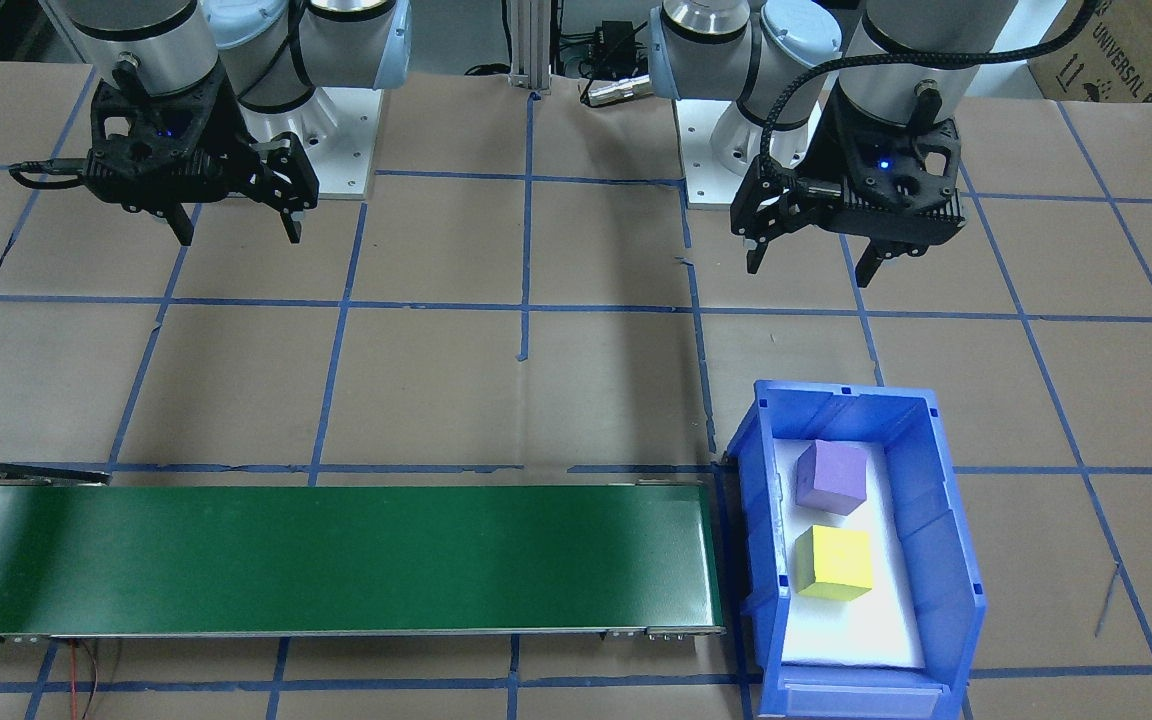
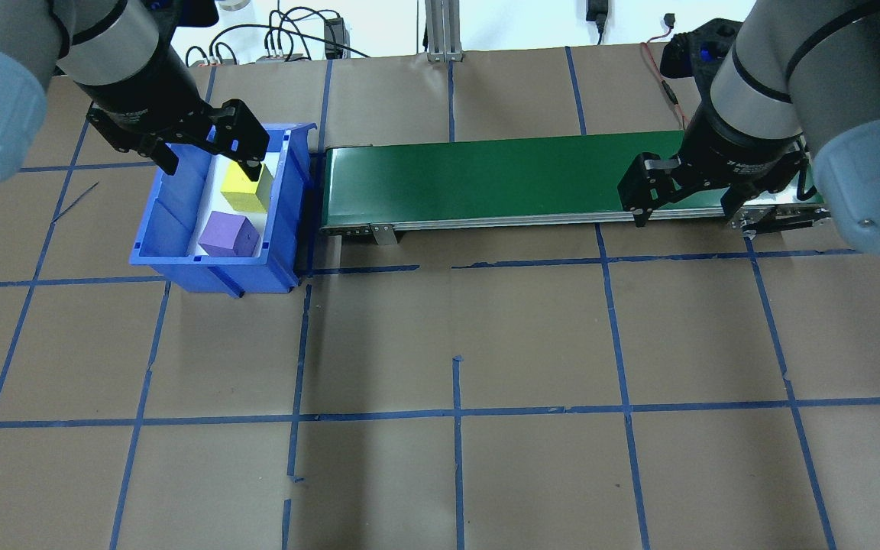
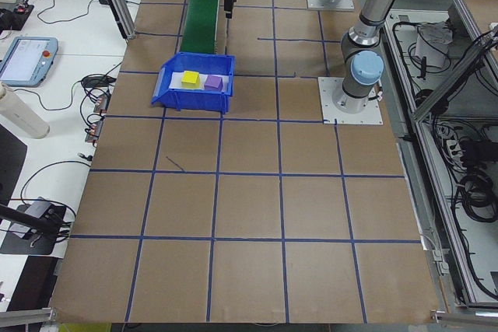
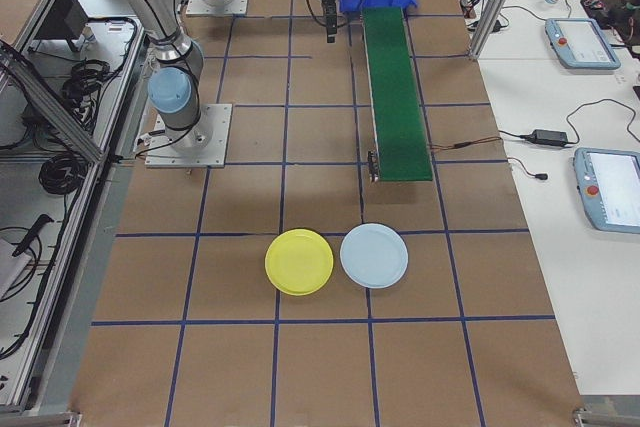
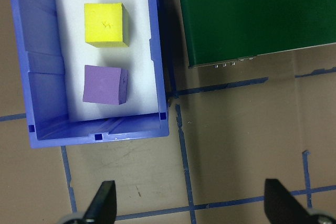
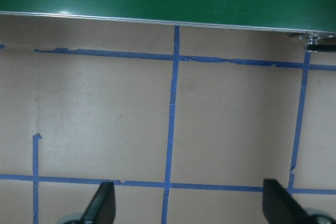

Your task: Move block left to right into plate

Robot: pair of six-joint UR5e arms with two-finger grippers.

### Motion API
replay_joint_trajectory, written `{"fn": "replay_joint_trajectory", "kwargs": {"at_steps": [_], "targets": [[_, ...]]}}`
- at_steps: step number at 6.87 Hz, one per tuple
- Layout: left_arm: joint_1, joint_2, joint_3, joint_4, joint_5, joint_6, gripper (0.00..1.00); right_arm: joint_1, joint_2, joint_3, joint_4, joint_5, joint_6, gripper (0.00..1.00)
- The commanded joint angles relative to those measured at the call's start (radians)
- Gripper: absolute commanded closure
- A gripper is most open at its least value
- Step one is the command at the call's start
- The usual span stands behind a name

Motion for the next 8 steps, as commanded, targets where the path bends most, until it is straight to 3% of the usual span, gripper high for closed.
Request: {"fn": "replay_joint_trajectory", "kwargs": {"at_steps": [1,4,8], "targets": [[-0.001,0.0,0.001,0.0,0.001,0.0,0.0,0.001,0.001,-0.003,-0.001,-0.007,-0.002,0.0],[0.012,-0.014,-0.006,0.003,0.001,0.0,0.0,-0.001,0.0,-0.003,0.001,-0.015,-0.008,0.0],[0.145,-0.246,0.013,0.162,-0.011,0.108,0.01,-0.005,-0.002,0.005,0.002,-0.023,-0.028,0.0]]}}
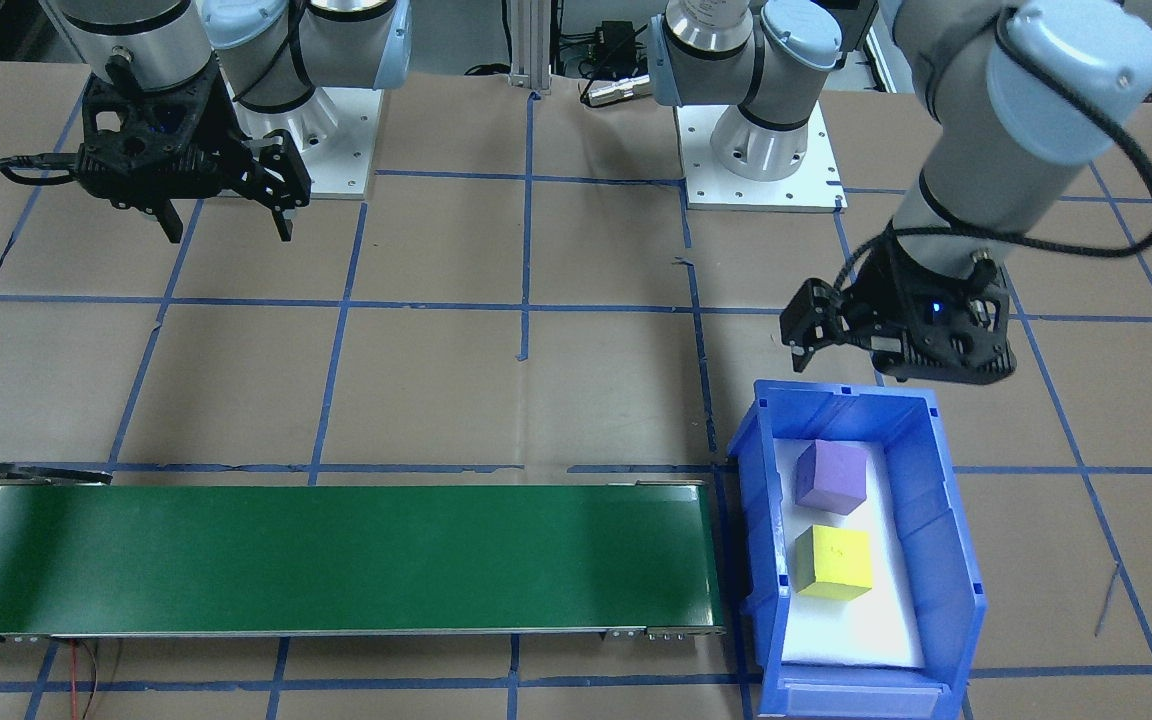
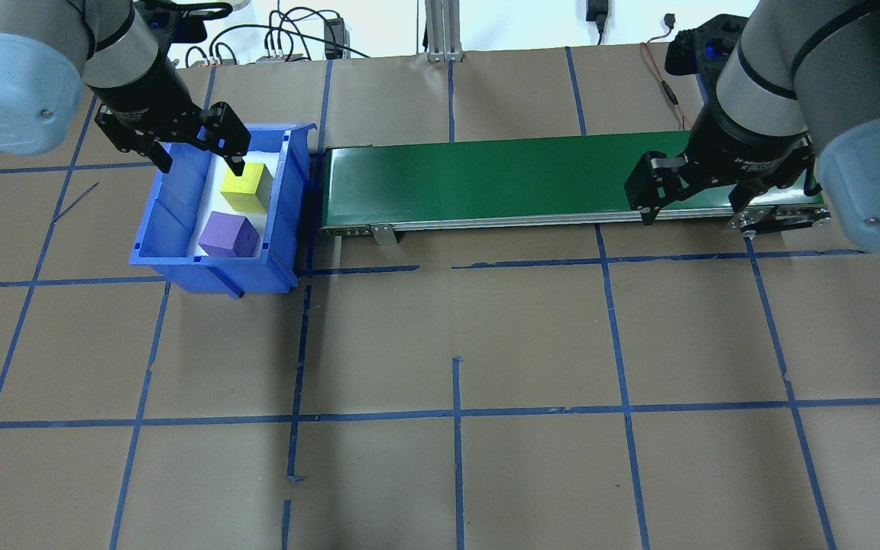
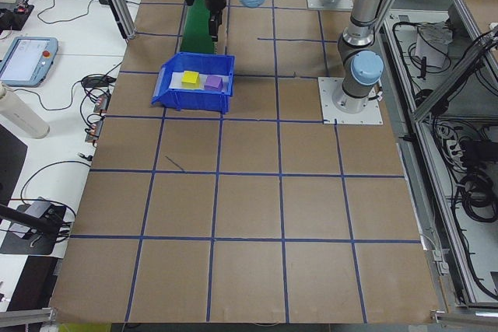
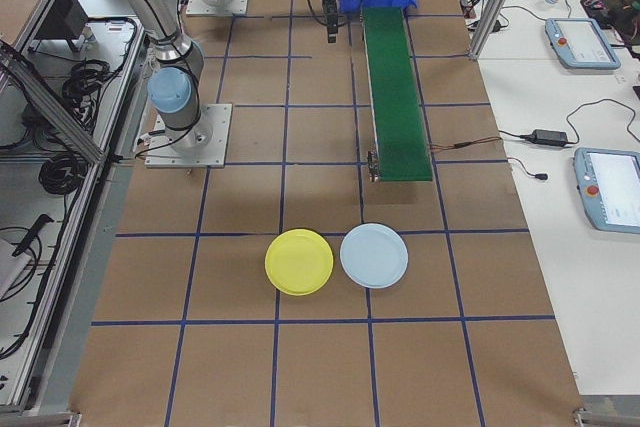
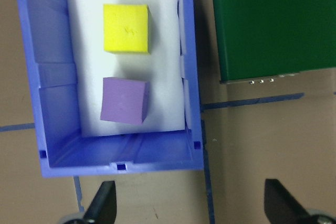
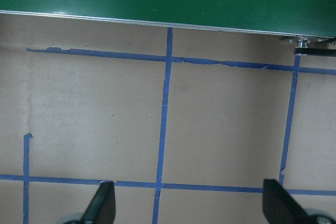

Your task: Move block left to right into plate

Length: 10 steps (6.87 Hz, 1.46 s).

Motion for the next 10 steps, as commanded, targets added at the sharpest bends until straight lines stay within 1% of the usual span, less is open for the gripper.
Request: {"fn": "replay_joint_trajectory", "kwargs": {"at_steps": [1,2,3,4,5,6,7,9,10], "targets": [[0.033,-0.124,-0.006,0.165,-0.023,0.051,0.01,0.0,0.004,0.007,-0.006,-0.002,-0.009,0.0],[0.038,-0.197,-0.003,0.213,-0.019,0.071,0.02,-0.004,0.004,0.003,-0.005,0.004,-0.009,0.0],[0.062,-0.233,0.005,0.235,-0.022,0.083,0.02,0.003,0.004,0.001,-0.011,-0.002,-0.009,0.0],[0.064,-0.259,0.008,0.264,-0.023,0.104,0.04,-0.001,0.007,0.007,-0.011,0.0,-0.009,0.0],[0.067,-0.276,0.011,0.292,-0.025,0.114,0.04,0.002,0.009,0.001,-0.014,0.004,-0.007,0.0],[0.069,-0.29,0.008,0.294,-0.034,0.114,0.04,0.002,0.007,-0.002,-0.014,0.013,-0.007,0.0],[0.069,-0.295,0.009,0.295,-0.071,0.114,0.04,-0.003,0.006,-0.006,-0.014,0.015,-0.007,0.0],[0.069,-0.342,0.011,0.332,-0.094,0.114,0.04,0.003,0.01,0.006,-0.015,0.015,-0.006,0.0],[0.069,-0.344,0.011,0.332,-0.092,0.115,0.04,0.003,0.01,0.006,-0.014,0.015,-0.006,0.0]]}}
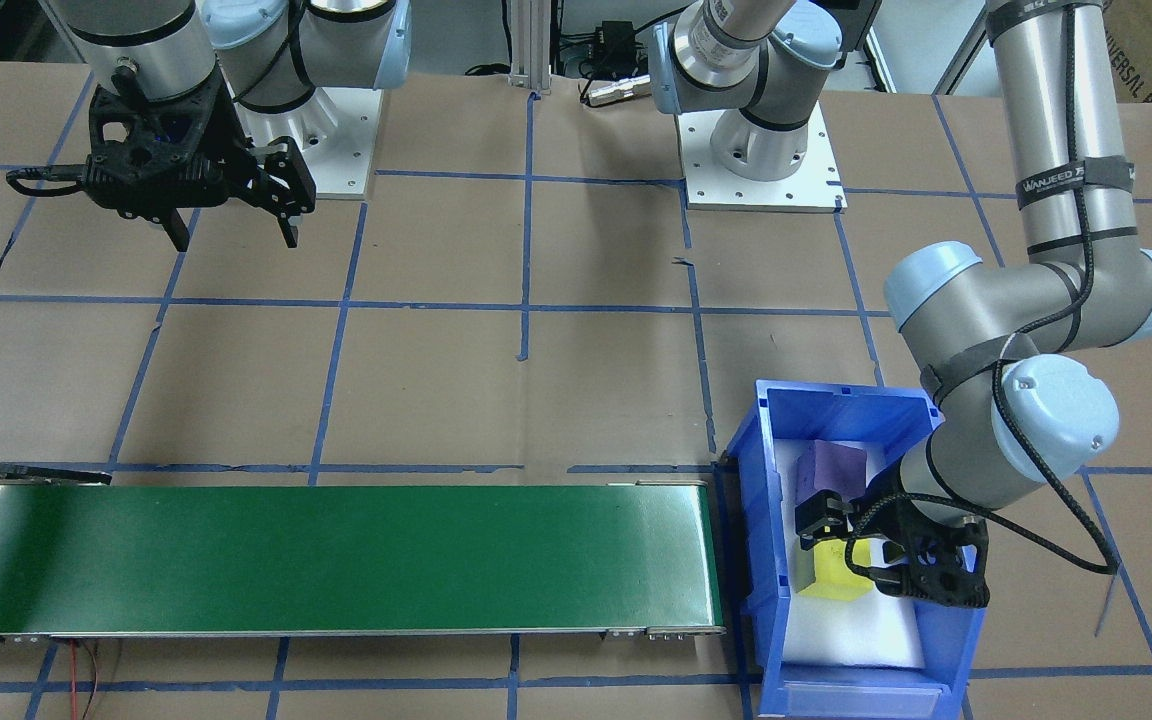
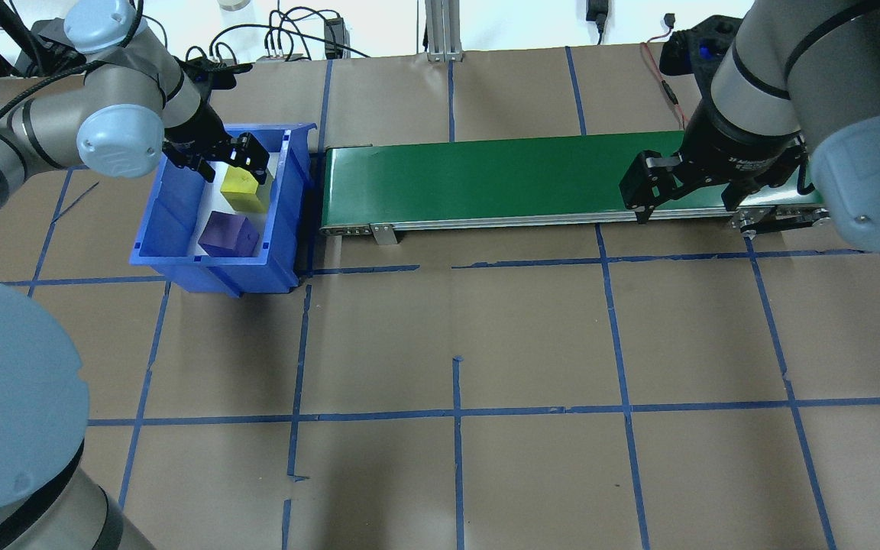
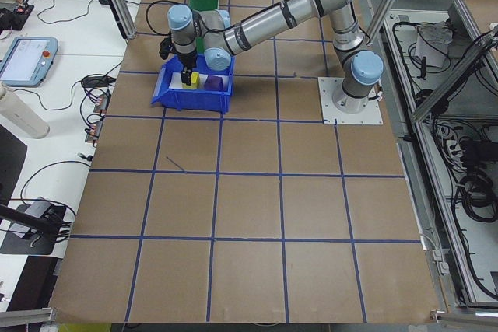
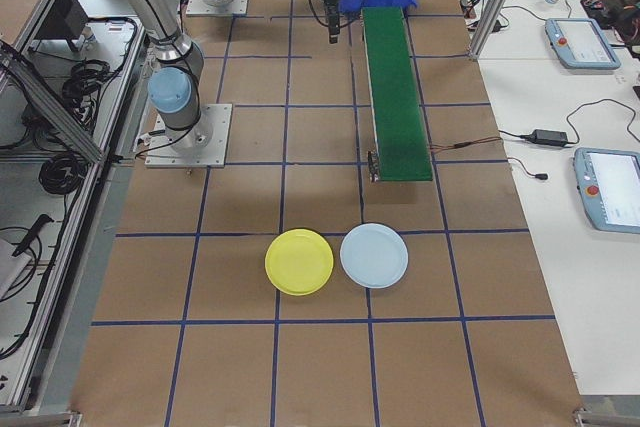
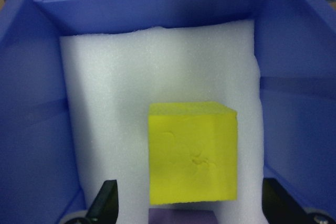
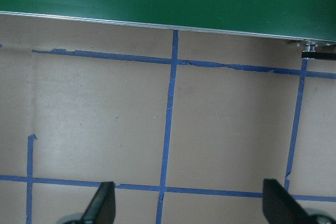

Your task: Move block left to right into plate

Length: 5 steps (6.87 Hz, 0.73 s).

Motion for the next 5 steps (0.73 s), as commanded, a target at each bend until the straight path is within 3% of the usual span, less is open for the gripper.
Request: {"fn": "replay_joint_trajectory", "kwargs": {"at_steps": [1,3,4,5], "targets": [[0.0,-0.033,0.002,0.01,-0.008,0.0,0.05,0.001,0.001,0.004,0.001,-0.001,-0.001,0.0],[0.0,-0.053,0.003,0.058,-0.009,0.0,0.06,0.001,0.003,0.005,0.001,0.0,-0.001,0.0],[0.0,-0.05,0.002,0.056,-0.008,0.0,0.15,0.001,0.003,0.008,0.003,0.0,-0.001,0.0],[0.0,-0.05,0.0,0.058,-0.006,0.001,0.36,0.001,0.003,0.01,0.003,0.0,-0.001,0.0]]}}
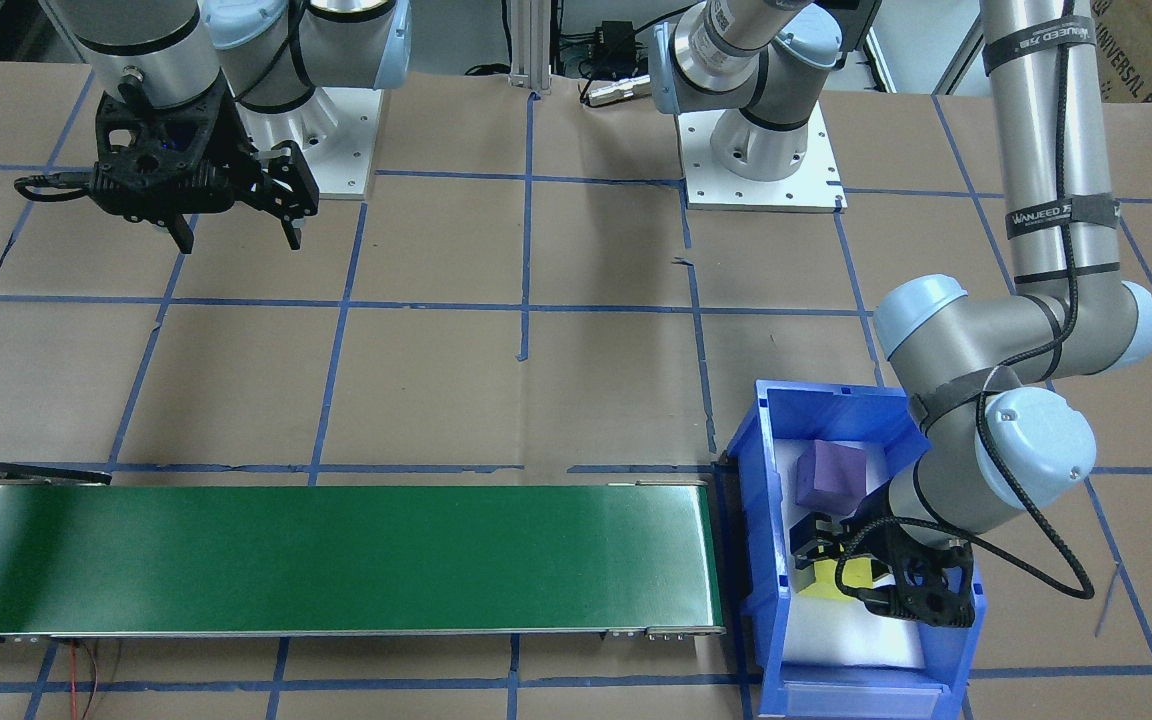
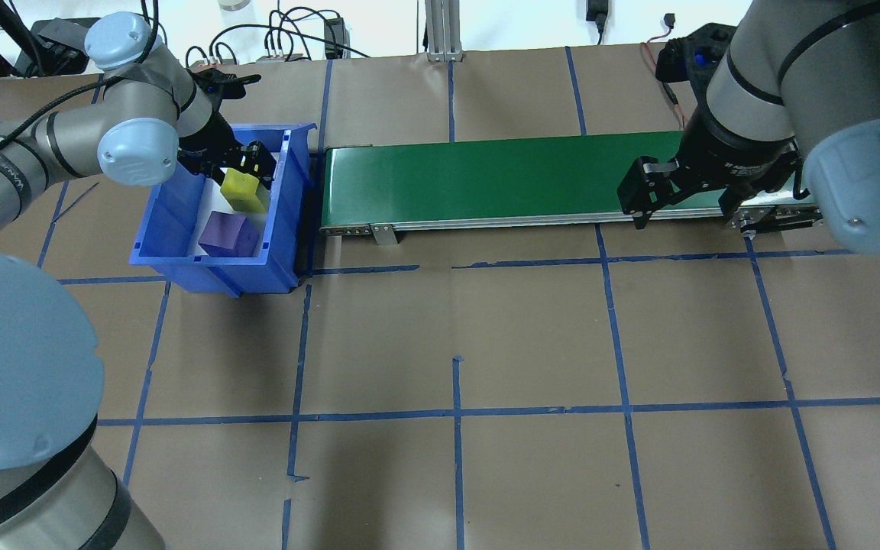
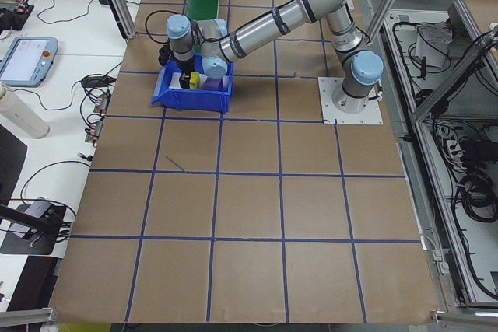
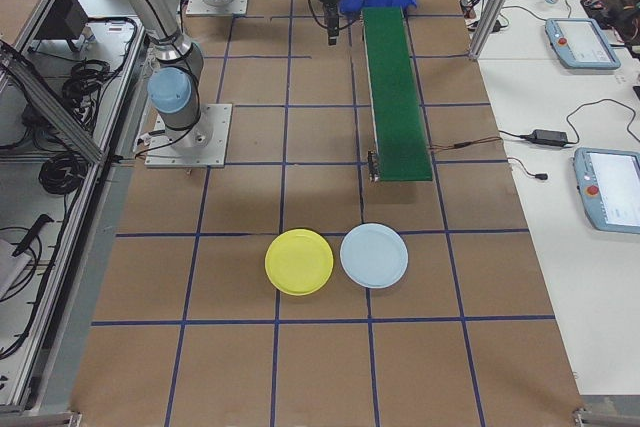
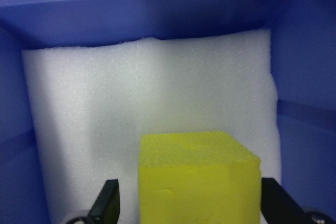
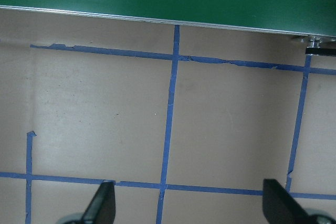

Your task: Move block left to right into plate

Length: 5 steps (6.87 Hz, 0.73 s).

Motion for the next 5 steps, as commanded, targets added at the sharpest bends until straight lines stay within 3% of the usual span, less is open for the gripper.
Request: {"fn": "replay_joint_trajectory", "kwargs": {"at_steps": [1,3,5], "targets": [[0.0,0.004,-0.005,0.002,0.002,0.003,0.5,-0.002,0.0,0.001,0.001,0.0,0.0,0.0],[0.0,0.036,0.002,-0.009,0.005,0.006,0.54,-0.006,0.0,0.001,-0.002,-0.009,-0.02,0.0],[-0.002,0.174,0.005,-0.067,0.003,0.012,0.53,-0.005,0.0,0.005,0.001,-0.011,-0.021,0.0]]}}
